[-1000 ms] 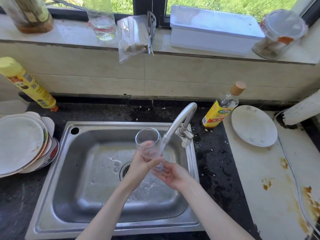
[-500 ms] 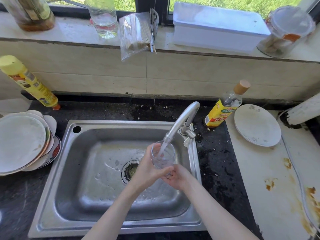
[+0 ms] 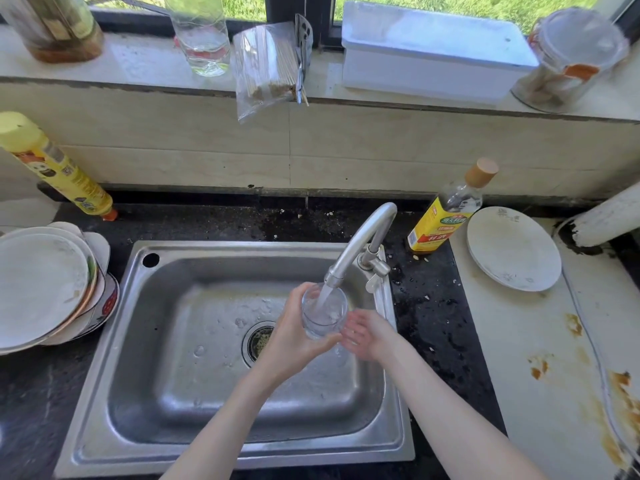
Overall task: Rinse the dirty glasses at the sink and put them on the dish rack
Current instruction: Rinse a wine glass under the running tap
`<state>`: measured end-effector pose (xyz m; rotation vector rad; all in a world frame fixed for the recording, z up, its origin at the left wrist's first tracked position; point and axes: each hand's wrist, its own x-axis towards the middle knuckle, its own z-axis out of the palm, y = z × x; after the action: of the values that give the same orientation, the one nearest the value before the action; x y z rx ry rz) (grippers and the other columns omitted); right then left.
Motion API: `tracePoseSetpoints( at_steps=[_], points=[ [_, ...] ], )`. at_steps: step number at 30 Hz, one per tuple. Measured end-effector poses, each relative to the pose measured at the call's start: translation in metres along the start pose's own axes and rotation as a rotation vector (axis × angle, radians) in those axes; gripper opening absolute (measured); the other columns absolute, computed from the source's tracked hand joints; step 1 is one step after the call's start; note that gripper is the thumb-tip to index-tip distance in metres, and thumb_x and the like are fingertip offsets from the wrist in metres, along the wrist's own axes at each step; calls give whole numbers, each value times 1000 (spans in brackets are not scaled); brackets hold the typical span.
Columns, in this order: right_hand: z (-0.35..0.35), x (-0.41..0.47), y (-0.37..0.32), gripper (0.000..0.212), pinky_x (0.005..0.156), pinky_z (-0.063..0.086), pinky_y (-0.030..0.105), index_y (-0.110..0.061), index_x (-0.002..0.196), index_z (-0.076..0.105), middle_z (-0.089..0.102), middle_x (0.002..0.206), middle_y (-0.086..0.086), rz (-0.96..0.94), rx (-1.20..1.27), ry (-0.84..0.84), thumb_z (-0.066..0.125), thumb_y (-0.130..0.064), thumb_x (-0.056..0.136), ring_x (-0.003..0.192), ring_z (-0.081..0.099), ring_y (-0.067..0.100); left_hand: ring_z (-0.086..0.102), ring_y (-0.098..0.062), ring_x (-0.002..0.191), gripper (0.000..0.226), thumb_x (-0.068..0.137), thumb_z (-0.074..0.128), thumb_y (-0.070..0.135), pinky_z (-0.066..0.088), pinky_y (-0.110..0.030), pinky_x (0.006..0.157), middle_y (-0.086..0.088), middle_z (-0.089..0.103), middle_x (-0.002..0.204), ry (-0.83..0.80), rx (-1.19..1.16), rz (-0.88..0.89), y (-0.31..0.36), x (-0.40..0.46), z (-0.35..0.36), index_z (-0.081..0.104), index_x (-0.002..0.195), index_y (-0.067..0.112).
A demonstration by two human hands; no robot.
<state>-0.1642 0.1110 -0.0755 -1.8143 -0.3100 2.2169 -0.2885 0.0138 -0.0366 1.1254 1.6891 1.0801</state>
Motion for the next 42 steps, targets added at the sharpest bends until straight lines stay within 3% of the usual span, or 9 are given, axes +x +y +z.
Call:
tracePoseSetpoints(
  at_steps=[3, 5, 11, 20, 30, 33, 36, 39, 42],
  points=[
    [0, 3, -22, 42, 92, 43, 39, 1, 139, 33, 43, 140, 15, -117, 224, -19, 38, -10, 99, 122, 48, 30, 43, 14, 109, 73, 68, 80, 17, 33, -3, 88, 20, 47, 122, -10, 26, -15, -1, -1, -2, 35, 122, 34],
    [0, 1, -34, 47, 103, 37, 41, 3, 143, 24, 34, 148, 17, -133, 326, -64, 37, -10, 100, 134, 37, 31, 44, 13, 109, 74, 68, 80, 18, 34, -3, 89, 19, 48, 123, -14, 27, -26, -2, -2, -3, 35, 124, 30],
    [3, -1, -35, 41, 108, 34, 40, 5, 139, 31, 35, 147, 13, -110, 510, -38, 37, -8, 100, 133, 38, 29, 45, 11, 108, 75, 67, 80, 20, 34, -3, 87, 18, 48, 122, -4, 40, -50, -2, -2, -3, 35, 125, 30],
    [0, -9, -37, 35, 98, 41, 37, 0, 133, 39, 44, 140, 15, -83, 431, -47, 39, -7, 98, 128, 45, 30, 46, 11, 107, 72, 66, 82, 21, 36, -5, 85, 25, 47, 117, -26, 74, -35, -3, 1, -3, 34, 114, 44],
    [-9, -19, -45, 10, 96, 42, 37, 3, 97, 50, 45, 138, 16, -82, 426, -68, 41, -2, 96, 128, 43, 32, 47, 13, 103, 70, 64, 82, 19, 35, -3, 79, 25, 49, 114, -8, 65, -51, -3, -3, -3, 36, 111, 44],
    [-13, -29, -64, 24, 96, 42, 34, 8, 115, 48, 48, 136, 15, -84, 451, -92, 41, -4, 96, 126, 46, 29, 46, 13, 104, 69, 65, 82, 21, 36, -4, 81, 27, 48, 113, -14, 56, -59, -4, -3, -2, 36, 111, 45],
    [-23, -32, -88, 39, 91, 44, 33, 10, 130, 41, 49, 135, 18, -74, 511, -140, 43, -8, 95, 123, 49, 27, 49, 7, 104, 70, 60, 80, 33, 41, -18, 87, 30, 48, 111, -17, 55, -72, -7, 0, -1, 36, 113, 45],
    [-29, -33, -100, 44, 89, 45, 35, 12, 130, 37, 47, 133, 22, -80, 546, -176, 47, -12, 94, 122, 49, 29, 45, 1, 109, 70, 59, 79, 37, 38, -21, 90, 27, 45, 116, 1, 95, -47, -8, 2, -2, 34, 111, 48],
    [-27, -38, -88, 36, 101, 42, 35, 8, 123, 43, 50, 127, 18, -125, 504, -202, 46, -15, 96, 117, 51, 27, 45, 1, 109, 70, 62, 82, 22, 38, -20, 89, 25, 45, 115, 48, 63, -41, -5, 5, -2, 36, 108, 47]
  ],
)
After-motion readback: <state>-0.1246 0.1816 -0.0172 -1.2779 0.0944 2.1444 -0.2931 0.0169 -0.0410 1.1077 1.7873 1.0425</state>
